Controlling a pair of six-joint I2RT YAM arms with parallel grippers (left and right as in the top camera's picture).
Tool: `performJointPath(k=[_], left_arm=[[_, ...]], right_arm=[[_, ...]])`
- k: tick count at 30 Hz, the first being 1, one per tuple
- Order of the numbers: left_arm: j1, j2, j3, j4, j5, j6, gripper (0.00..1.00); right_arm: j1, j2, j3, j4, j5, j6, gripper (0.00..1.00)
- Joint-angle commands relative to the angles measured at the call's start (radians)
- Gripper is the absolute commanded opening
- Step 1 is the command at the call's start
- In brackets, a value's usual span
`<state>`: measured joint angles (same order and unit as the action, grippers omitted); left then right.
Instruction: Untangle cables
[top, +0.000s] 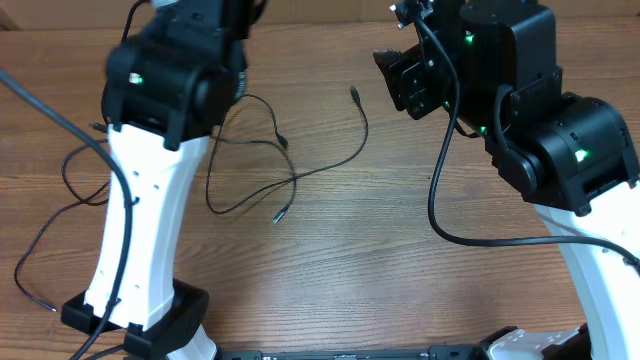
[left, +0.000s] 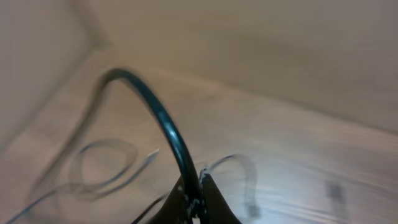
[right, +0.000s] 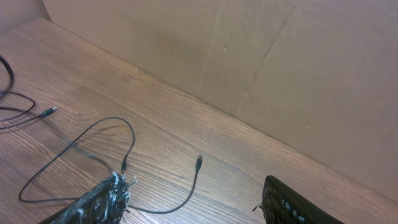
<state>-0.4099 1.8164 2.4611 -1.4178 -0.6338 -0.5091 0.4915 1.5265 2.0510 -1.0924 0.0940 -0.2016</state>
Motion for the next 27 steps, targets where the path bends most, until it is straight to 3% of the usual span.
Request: performJointPath(k=[1, 4, 5, 6, 7, 10, 12, 15, 21, 27], left_arm=[[-0.063, 0.007, 0.009, 0.142, 0.466, 0.32, 0.04], [-0.078, 0.008, 0.009, 0.219, 1.174, 0.713, 0.04], [-0.077, 0.008, 0.009, 0.225, 1.226, 0.756, 0.04], [-0.073, 0.008, 0.009, 0.23, 1.146, 0.708, 0.04], [-0.069, 0.01, 0.009, 0.227, 0.956, 0.604, 0.04], [-0.068, 0.02, 0.009, 0.138, 0.272, 0.305, 0.04], [-0.07, 0.021, 0.009, 0.088, 0.103, 0.246, 0.04], [-0.076, 0.02, 0.009, 0.084, 0.143, 0.228, 0.04], [-0.077, 0.021, 0.009, 0.13, 0.36, 0.323, 0.04], [-0.077, 0.015, 0.01, 0.187, 0.382, 0.227, 0.04]], right_arm=[[-0.004, -0.026, -0.002, -0.004, 0.01, 0.011, 0.68], [-0.005, -0.026, -0.002, -0.027, 0.027, 0.01, 0.68], [-0.005, -0.026, -0.002, -0.033, 0.042, 0.01, 0.68], [-0.005, -0.026, -0.002, -0.037, 0.057, 0.01, 0.68], [-0.005, -0.026, -0.002, -0.04, 0.067, 0.01, 0.68], [-0.005, -0.026, -0.002, -0.039, 0.07, 0.011, 0.68], [-0.005, -0.026, -0.002, -0.038, 0.07, 0.011, 0.68], [-0.005, -0.026, -0.002, -0.034, 0.07, 0.011, 0.68], [-0.005, -0.026, -0.002, -0.05, 0.05, 0.01, 0.68], [-0.005, -0.01, -0.004, -0.075, -0.227, -0.038, 0.7]])
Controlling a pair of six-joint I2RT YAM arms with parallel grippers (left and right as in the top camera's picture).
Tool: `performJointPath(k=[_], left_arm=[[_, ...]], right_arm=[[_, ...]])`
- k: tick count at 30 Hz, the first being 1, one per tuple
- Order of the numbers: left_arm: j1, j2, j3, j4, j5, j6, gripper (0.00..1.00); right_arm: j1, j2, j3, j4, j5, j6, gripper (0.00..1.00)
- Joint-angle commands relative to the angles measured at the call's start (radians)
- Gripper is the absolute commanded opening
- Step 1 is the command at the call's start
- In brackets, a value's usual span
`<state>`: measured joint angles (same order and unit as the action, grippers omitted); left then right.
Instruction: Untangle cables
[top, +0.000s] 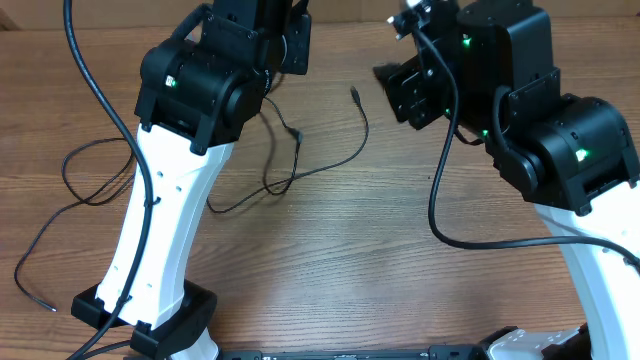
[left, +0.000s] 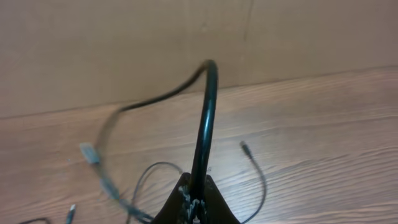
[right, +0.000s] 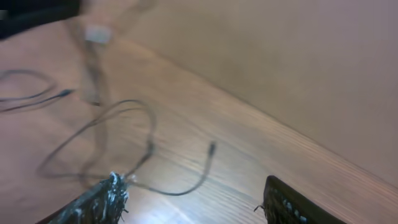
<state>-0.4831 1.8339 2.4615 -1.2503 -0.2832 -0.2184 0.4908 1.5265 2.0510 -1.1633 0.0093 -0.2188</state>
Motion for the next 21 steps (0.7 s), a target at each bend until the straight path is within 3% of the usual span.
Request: performJointPath(k=[1, 10, 16, 21], left_arm=[[-0.003, -0.007, 0.01, 0.032, 0.05, -0.085, 0.04], [0.122, -0.137, 0.075, 0.133, 0.314, -0.301, 0.04], [0.27, -0.258, 0.087, 0.132, 0.434, -0.363, 0.04], [0.276, -0.303, 0.087, 0.134, 0.441, -0.413, 0.04]], right_arm=[[-0.004, -0.001, -0.005, -0.007, -0.14, -0.022, 0.7], [-0.027, 0.044, -0.018, 0.017, -0.125, -0.117, 0.68], [-0.021, 0.066, -0.032, 0.06, -0.262, -0.156, 0.68], [-0.006, 0.114, -0.032, 0.077, -0.415, -0.157, 0.69]])
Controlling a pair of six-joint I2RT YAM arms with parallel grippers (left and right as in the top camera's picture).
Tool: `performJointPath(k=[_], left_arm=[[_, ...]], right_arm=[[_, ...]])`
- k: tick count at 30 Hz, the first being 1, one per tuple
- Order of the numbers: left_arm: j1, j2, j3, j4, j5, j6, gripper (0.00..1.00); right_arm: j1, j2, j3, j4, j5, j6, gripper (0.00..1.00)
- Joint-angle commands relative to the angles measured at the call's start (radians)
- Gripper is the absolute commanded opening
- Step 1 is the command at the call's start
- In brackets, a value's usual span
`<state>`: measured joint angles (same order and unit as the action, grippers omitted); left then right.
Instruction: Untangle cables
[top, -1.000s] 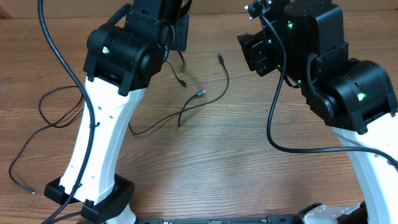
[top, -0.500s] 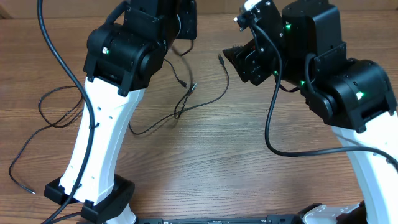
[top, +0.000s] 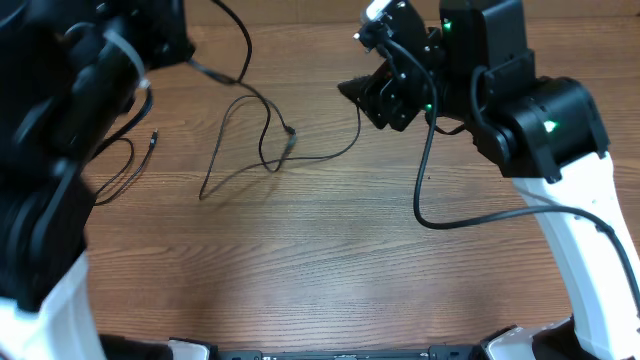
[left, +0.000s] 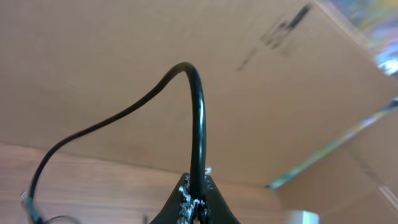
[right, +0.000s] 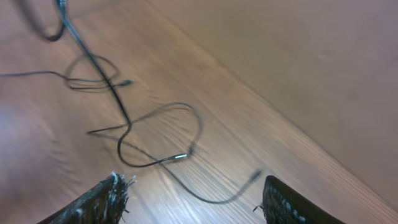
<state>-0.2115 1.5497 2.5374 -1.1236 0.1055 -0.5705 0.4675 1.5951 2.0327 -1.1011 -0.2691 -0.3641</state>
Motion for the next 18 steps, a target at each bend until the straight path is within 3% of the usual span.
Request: performJointPath(k=[1, 13, 18], left_arm=[[0.005, -0.025, 0.011, 0.01, 0.052, -0.062, 0.04], [0.005, -0.034, 0.011, 0.018, 0.048, -0.066, 0.04], [0.005, -0.034, 0.011, 0.017, 0.043, -0.066, 0.04]], right_arm=[[0.025, 0.056, -0.013, 0.021, -0.158, -0.011, 0.68], [0.215, 0.192, -0.014, 0.053, -0.181, -0.061, 0.68], [0.244, 0.216, -0.014, 0.065, -0.177, -0.061, 0.59]])
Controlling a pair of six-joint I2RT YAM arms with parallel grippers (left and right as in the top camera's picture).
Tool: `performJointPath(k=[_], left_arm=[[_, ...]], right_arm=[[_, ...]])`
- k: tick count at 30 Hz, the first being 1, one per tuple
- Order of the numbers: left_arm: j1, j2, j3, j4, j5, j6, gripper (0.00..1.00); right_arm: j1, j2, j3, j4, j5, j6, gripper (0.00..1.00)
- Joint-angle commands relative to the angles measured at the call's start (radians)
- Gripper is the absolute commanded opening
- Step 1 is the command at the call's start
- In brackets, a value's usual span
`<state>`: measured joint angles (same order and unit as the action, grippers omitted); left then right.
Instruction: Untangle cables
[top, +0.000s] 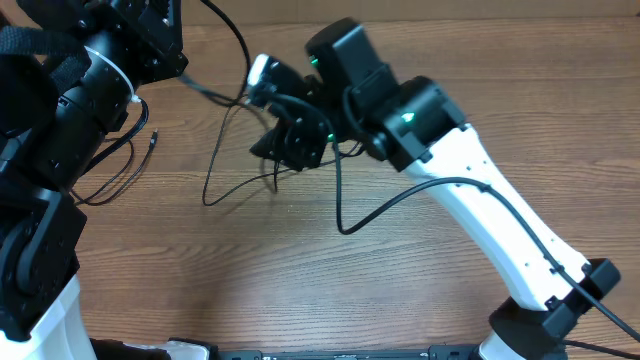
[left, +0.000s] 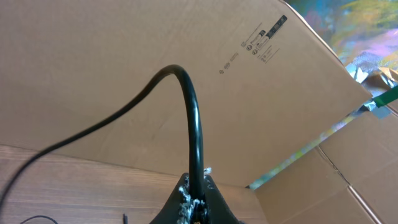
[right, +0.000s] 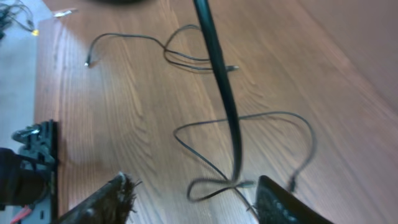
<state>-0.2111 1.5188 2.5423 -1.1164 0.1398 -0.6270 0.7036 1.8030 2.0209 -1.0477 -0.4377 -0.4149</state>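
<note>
Thin black cables (top: 238, 165) lie tangled on the wooden table (top: 330, 290), left of centre. My left gripper (top: 178, 68) is raised at the back left, shut on a black cable (left: 193, 124) that arches out of its jaws. That cable (right: 222, 87) hangs down to the tangle. My right gripper (top: 278, 140) hovers just over the tangle, open. Between its two fingers lies a small cable loop (right: 214, 186), untouched.
More thin cable (top: 105, 175) with a plug (top: 153, 135) lies at the left. A cardboard wall (left: 93, 81) stands behind the table. The left arm's bulk (top: 60, 150) fills the left side. A black fixture (right: 31, 168) sits at the table's edge.
My right gripper, still open, has moved from the back right of centre to the left and now hangs over the tangle. The left gripper stays raised, shut on its cable.
My left gripper was shut on a cable all along: first low over the table at the back, then further right, then high at the back left with the cable drawn up. The right gripper stayed open at the back right, and now hangs over the tangle.
</note>
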Motion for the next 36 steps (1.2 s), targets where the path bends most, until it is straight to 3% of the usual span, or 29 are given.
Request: performJointPath(k=[1, 4, 9, 14, 19, 23, 30, 36], left_arm=[[0.004, -0.003, 0.006, 0.01, 0.007, -0.009, 0.04], [0.004, -0.003, 0.006, 0.008, 0.008, -0.01, 0.04], [0.004, -0.011, 0.006, 0.008, 0.025, -0.078, 0.04], [0.004, -0.05, 0.006, 0.071, 0.05, -0.156, 0.04], [0.004, -0.1, 0.006, 0.089, 0.035, -0.159, 0.04], [0.004, -0.132, 0.006, 0.077, 0.029, -0.159, 0.04], [0.004, -0.149, 0.006, 0.045, 0.008, -0.153, 0.04], [0.005, -0.212, 0.007, -0.14, -0.347, -0.085, 0.04]], right_arm=[[0.008, 0.011, -0.002, 0.014, -0.008, -0.01, 0.54], [0.008, 0.015, -0.002, 0.021, -0.009, -0.01, 0.49], [0.008, 0.019, -0.002, 0.029, -0.009, -0.01, 0.6], [0.008, 0.021, -0.002, 0.105, -0.009, -0.009, 0.6], [0.008, 0.021, -0.002, 0.161, -0.009, -0.009, 0.59], [0.01, 0.028, -0.002, 0.173, -0.011, 0.001, 0.04], [0.007, 0.051, -0.002, 0.199, -0.005, 0.044, 0.04], [-0.183, 0.019, 0.002, 0.167, 0.172, 0.208, 0.04]])
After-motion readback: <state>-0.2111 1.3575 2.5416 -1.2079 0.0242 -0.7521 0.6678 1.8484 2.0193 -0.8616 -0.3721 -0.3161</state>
